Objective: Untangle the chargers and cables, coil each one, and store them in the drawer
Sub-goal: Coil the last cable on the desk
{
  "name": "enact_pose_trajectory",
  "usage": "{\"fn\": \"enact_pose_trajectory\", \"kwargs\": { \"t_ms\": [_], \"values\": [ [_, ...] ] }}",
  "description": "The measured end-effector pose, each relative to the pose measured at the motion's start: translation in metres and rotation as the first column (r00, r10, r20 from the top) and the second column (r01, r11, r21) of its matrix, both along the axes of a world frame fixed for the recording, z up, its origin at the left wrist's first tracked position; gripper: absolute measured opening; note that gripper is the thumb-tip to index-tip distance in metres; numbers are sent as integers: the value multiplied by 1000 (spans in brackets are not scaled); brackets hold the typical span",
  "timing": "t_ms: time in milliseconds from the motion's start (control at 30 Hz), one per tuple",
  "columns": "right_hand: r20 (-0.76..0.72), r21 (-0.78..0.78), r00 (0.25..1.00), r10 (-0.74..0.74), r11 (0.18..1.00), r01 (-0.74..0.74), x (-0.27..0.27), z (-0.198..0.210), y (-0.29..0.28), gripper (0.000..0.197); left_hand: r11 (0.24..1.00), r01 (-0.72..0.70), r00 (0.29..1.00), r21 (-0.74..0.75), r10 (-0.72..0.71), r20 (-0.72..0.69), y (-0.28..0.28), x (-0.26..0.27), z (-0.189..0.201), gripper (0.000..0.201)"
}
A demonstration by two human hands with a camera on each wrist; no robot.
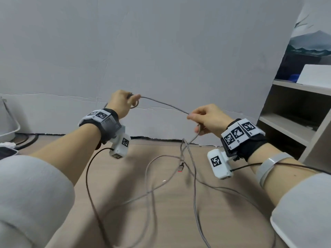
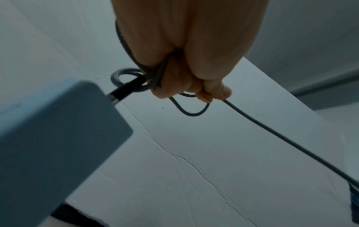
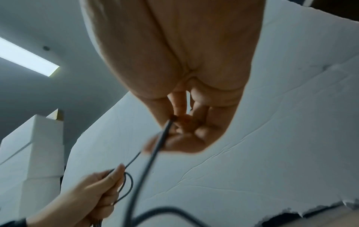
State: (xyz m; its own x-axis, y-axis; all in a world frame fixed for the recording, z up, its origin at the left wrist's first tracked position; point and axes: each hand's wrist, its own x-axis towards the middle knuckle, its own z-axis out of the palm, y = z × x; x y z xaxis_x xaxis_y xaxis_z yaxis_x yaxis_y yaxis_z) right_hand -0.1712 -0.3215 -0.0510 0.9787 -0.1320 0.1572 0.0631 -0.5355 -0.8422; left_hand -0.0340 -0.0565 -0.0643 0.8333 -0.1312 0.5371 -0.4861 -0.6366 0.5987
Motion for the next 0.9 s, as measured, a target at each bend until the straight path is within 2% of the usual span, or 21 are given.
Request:
{"fn": "enact_pose_trajectory", "kwargs": {
  "t_ms": [67,100,167,233,300,333,433,500,600,633,700,800,900],
  "values": [
    [93,25,995,-36,999,33,5,1,-5,15,997,-41,998,-60,38,-50,1,1,-2,42],
    [121,-12,992,-41,999,43,7,3,-6,15,993,-47,996,-112,38,-81,1,1,-3,43],
    [134,-117,991,-32,992,48,7,6,-7,14,963,-66,989,-263,28,-144,-1,3,-5,43],
    [120,-124,993,-13,992,28,6,6,-7,17,915,-94,978,-391,12,-209,2,7,-6,44],
    [125,-69,991,-54,996,63,6,5,-6,20,870,-83,956,-487,-68,-284,2,5,-6,45],
    [149,-45,984,-100,993,108,8,4,-6,21,834,-35,935,-551,-167,-313,0,0,-5,45],
    [256,-73,933,-252,958,278,16,1,3,25,659,146,787,-738,-529,-317,-11,-30,4,43],
    [235,-189,933,-273,929,319,22,-4,15,26,551,212,690,-807,-669,-276,-19,-49,9,43],
    [104,-408,970,-221,880,245,30,-16,39,29,389,249,567,-887,-801,-192,-29,-71,16,43],
    [54,-463,983,-177,867,182,29,-18,47,29,361,271,548,-892,-820,-165,-33,-77,17,43],
    [-38,-559,998,-50,829,20,24,-21,62,26,352,326,556,-877,-822,-123,-41,-82,15,43],
    [-127,-620,986,110,767,-165,17,-23,71,23,375,352,593,-858,-799,-106,-46,-83,11,41],
    [-170,-648,959,227,707,-282,7,-15,68,21,474,380,637,-794,-757,-146,-44,-79,5,37]
  ]
}}
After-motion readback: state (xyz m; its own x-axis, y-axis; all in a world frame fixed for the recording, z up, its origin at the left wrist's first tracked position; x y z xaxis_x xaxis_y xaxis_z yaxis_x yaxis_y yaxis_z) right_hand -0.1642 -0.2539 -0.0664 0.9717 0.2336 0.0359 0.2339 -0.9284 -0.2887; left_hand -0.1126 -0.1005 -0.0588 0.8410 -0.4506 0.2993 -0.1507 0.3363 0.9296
